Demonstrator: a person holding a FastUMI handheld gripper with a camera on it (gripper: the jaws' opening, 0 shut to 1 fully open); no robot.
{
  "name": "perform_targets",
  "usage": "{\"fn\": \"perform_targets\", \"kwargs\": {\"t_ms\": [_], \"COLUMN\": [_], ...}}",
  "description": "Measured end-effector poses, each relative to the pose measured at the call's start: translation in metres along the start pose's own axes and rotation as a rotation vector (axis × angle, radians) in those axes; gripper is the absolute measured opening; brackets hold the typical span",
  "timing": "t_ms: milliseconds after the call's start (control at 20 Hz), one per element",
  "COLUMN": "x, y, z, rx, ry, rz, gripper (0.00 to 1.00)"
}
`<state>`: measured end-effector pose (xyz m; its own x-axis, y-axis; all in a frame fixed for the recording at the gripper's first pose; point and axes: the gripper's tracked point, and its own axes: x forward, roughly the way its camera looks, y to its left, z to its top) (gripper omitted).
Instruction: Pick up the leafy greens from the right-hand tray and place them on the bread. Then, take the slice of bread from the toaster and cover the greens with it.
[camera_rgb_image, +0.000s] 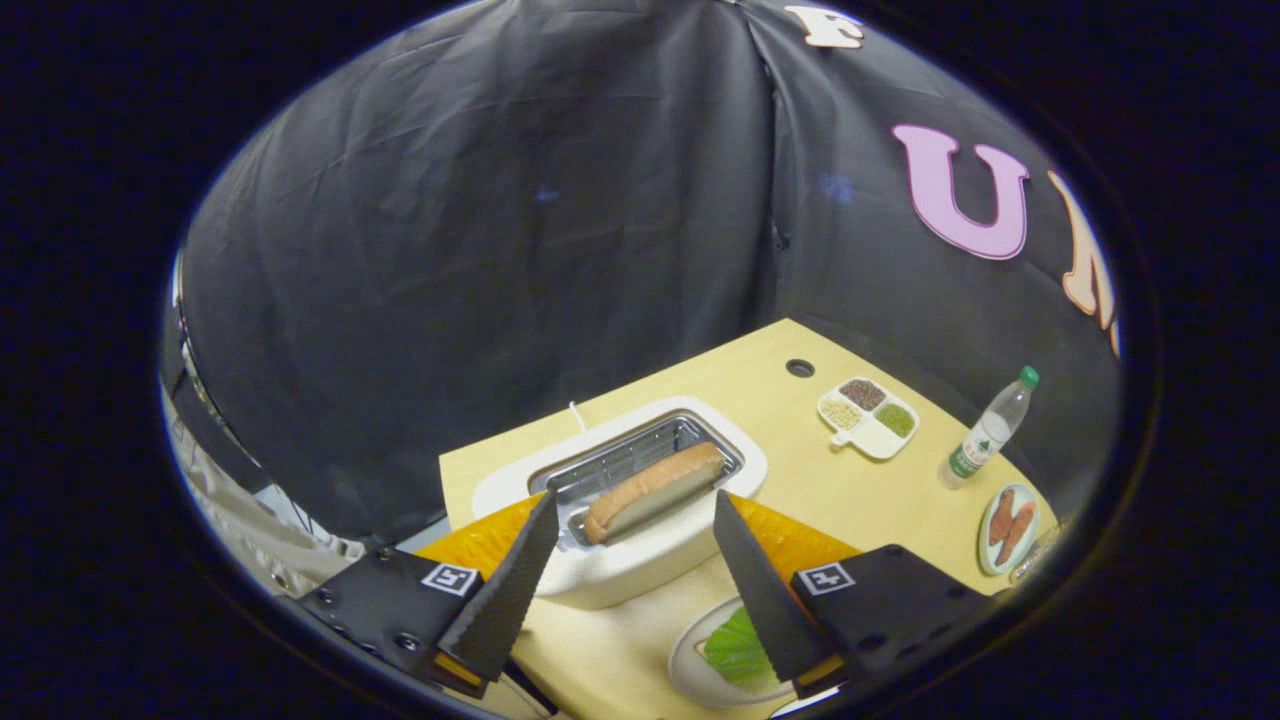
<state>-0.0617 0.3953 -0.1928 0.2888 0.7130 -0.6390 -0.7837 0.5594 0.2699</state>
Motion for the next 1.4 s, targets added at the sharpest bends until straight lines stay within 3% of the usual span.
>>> {"fn": "perform_targets", "kwargs": {"t_ms": [300, 900, 1100, 1400], "x": [0.032, 0.034, 0.023, -0.008], "y": [-0.003, 0.006, -0.001, -0.013], "z": [0.0, -0.007, 0.003, 0.017], "rx": [0.109, 0.161, 0.156, 0.234], "ry": [0.051, 0.096, 0.044, -0.016], "rz": [-0.032, 0.004, -0.01, 0.017], "gripper": [0.94, 0.16, 0.15, 0.04]}}
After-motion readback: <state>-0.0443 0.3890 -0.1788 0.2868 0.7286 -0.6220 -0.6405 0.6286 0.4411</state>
